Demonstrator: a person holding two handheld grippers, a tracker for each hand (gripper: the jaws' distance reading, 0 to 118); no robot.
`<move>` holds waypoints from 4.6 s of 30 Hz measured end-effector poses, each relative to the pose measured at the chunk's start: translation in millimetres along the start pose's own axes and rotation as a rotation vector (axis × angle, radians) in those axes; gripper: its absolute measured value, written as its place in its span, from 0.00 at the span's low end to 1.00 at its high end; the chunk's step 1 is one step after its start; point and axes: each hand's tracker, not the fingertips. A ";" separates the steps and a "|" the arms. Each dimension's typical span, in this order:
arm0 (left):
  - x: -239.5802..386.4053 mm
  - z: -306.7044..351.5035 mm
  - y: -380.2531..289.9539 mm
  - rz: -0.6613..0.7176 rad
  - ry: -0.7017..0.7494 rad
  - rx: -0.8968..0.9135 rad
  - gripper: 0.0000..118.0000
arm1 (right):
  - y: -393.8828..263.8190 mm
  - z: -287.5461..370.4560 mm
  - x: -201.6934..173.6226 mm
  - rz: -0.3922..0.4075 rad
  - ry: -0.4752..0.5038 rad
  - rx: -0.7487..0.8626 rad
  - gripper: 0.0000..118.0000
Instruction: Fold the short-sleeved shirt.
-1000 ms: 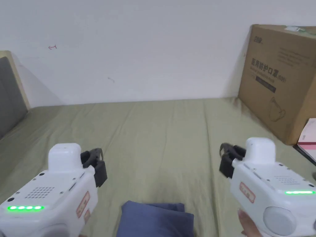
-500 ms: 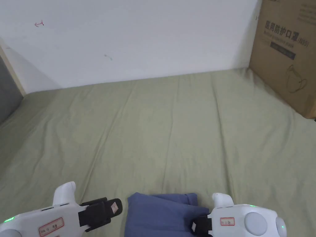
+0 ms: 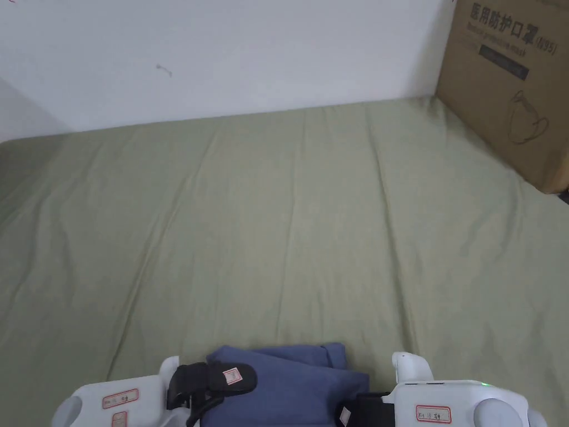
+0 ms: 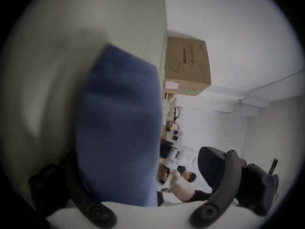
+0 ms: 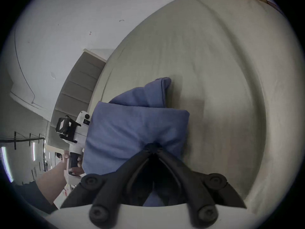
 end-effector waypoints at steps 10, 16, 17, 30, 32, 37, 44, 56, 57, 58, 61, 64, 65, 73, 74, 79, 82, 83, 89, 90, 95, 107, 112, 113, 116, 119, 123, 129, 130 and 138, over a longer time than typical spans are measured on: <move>8.3 2.9 -11.3 -0.162 0.303 0.098 0.17 | -2.3 4.5 -4.3 -0.039 0.005 0.013 0.00; 85.6 49.3 -42.8 -0.370 0.332 0.202 0.17 | 3.2 56.6 -37.2 0.002 -0.025 0.128 0.00; 98.2 69.7 -44.4 -0.385 0.317 0.212 0.17 | 4.4 68.2 -43.2 -0.002 -0.013 0.150 0.00; 144.3 338.2 -34.2 -0.283 1.017 0.422 0.21 | -3.2 90.3 -95.4 0.083 -0.102 0.174 0.00; 139.7 359.2 -32.6 -0.259 1.177 0.442 0.53 | -6.4 84.4 -98.5 0.073 -0.100 0.158 0.00; 136.3 403.1 -40.0 -0.257 1.369 0.523 0.85 | -9.2 74.9 -111.3 0.057 -0.095 0.136 0.00; 134.7 406.9 -70.2 -0.215 1.314 0.544 0.86 | -8.7 74.3 -120.0 0.069 -0.088 0.129 0.00; 138.9 131.9 -55.9 -0.366 0.986 0.396 0.01 | -2.5 102.2 -123.2 0.105 -0.147 0.146 0.00; 145.5 106.8 -57.2 -0.372 0.960 0.378 0.01 | 2.6 103.6 -119.6 0.123 -0.202 0.149 0.00; 152.6 91.4 -59.5 -0.370 0.893 0.401 0.01 | 6.3 108.5 -122.8 0.135 -0.245 0.159 0.00; 189.5 41.6 -81.5 -0.447 0.793 0.510 0.00 | 17.3 130.9 -133.8 0.165 -0.246 0.255 0.00; 239.8 16.2 -111.9 -0.658 0.858 0.703 0.01 | 23.2 158.5 -153.3 0.270 -0.238 0.432 0.00; 254.5 13.8 -125.6 -0.748 0.876 0.794 0.01 | 24.2 166.1 -155.6 0.324 -0.253 0.509 0.00; 310.4 15.5 -213.7 -1.145 1.047 1.273 0.01 | -16.7 195.3 -203.0 0.592 -0.448 0.980 0.00; 311.0 16.0 -222.5 -1.178 1.065 1.285 0.01 | -20.6 192.7 -205.7 0.596 -0.493 1.008 0.00; 308.7 18.9 -245.4 -1.191 1.093 1.296 0.01 | -30.1 186.4 -209.7 0.558 -0.487 1.025 0.00; 307.9 21.8 -245.6 -1.173 1.045 1.283 0.25 | -31.0 185.8 -209.0 0.515 -0.529 1.036 0.70; 308.4 20.4 -243.6 -1.171 1.058 1.268 0.63 | -30.6 186.6 -205.2 0.489 -0.522 1.043 0.91; 310.3 13.9 -237.4 -1.197 1.031 1.240 0.91 | -20.8 192.6 -200.9 0.473 -0.524 1.026 0.97; 311.0 12.8 -234.9 -1.195 1.031 1.234 0.92 | -19.6 193.2 -199.9 0.473 -0.516 1.026 0.97; 317.0 4.2 -226.2 -1.189 1.042 1.227 0.93 | -13.4 200.6 -203.6 0.478 -0.504 1.037 0.97; 330.7 -1.9 -228.0 -1.179 1.009 1.213 0.93 | -10.4 205.7 -217.2 0.527 -0.500 1.020 0.97; 328.8 -2.2 -222.5 -1.161 1.078 1.204 0.93 | -12.2 196.1 -220.0 0.543 -0.499 0.990 0.97; 328.3 -2.0 -222.7 -1.158 1.081 1.203 0.93 | -12.3 195.1 -220.4 0.543 -0.498 0.983 0.97; 326.9 -1.6 -223.5 -1.148 1.082 1.208 0.93 | -13.7 192.5 -222.2 0.545 -0.494 0.970 0.97; 327.0 -0.2 -223.1 -1.143 1.058 1.188 0.93 | -12.7 191.6 -223.0 0.546 -0.490 0.965 0.97; 327.0 -0.3 -224.9 -1.144 1.043 1.187 0.93 | -12.1 191.5 -224.3 0.535 -0.480 0.956 0.97; 321.8 0.6 -225.1 -1.098 1.001 1.171 0.93 | -16.9 192.5 -224.1 0.532 -0.475 0.945 0.97; 320.9 1.7 -226.0 -1.098 0.981 1.164 0.93 | -17.8 192.7 -223.8 0.532 -0.474 0.944 0.97; 316.9 0.0 -232.8 -1.102 0.995 1.154 0.93 | -25.9 192.1 -214.3 0.514 -0.479 0.936 0.97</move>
